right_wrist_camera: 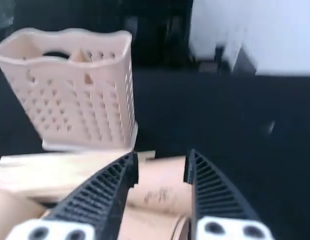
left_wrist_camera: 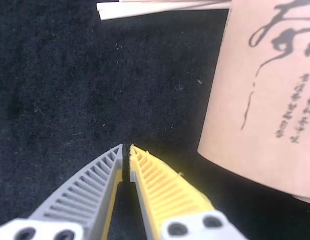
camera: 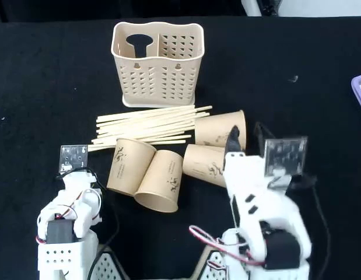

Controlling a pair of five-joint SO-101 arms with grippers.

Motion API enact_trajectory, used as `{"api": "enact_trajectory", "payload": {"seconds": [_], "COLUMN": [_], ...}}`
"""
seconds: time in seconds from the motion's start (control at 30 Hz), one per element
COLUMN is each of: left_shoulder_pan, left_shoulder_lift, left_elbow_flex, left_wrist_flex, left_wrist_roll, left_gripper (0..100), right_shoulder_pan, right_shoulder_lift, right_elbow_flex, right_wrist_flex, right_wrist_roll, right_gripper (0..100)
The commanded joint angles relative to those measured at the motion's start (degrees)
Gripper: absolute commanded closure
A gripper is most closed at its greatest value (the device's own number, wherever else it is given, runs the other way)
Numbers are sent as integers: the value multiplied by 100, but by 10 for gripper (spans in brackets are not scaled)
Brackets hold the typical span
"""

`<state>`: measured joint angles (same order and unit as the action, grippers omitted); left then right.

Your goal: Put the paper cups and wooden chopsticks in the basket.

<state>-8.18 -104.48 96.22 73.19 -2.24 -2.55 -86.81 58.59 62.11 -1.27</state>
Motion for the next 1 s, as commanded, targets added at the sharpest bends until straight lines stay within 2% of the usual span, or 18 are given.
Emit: {"api": "enact_trajectory", "payload": {"seconds": [0.0, 0.13, 0.3, 0.37, 0.57, 0.77, 0.97], "left_shoulder_pan": [57, 57, 57, 57, 57, 57, 57], "left_shoulder_lift": [-35, -35, -35, -35, -35, -35, -35], "left_elbow_flex": [119, 119, 119, 119, 119, 119, 119], "left_wrist_flex": [-9, -9, -9, -9, -9, -9, -9], "left_wrist_roll": [53, 53, 53, 53, 53, 53, 53], "left_gripper": [970, 970, 970, 970, 970, 970, 970], "right_shoulder_pan": [70, 176, 747, 765, 765, 949, 800], "right_shoulder_lift": [1622, 2949, 4189, 4655, 6062, 6905, 7213], "right_elbow_flex": [-919, -1305, -1420, -1473, -2360, -3319, -3618], "right_wrist_flex": [519, 624, -563, -738, -273, 396, 484], "right_wrist_roll": [-255, -246, -149, 176, 554, 624, 1538], "right_gripper": [828, 828, 828, 828, 828, 829, 830]}}
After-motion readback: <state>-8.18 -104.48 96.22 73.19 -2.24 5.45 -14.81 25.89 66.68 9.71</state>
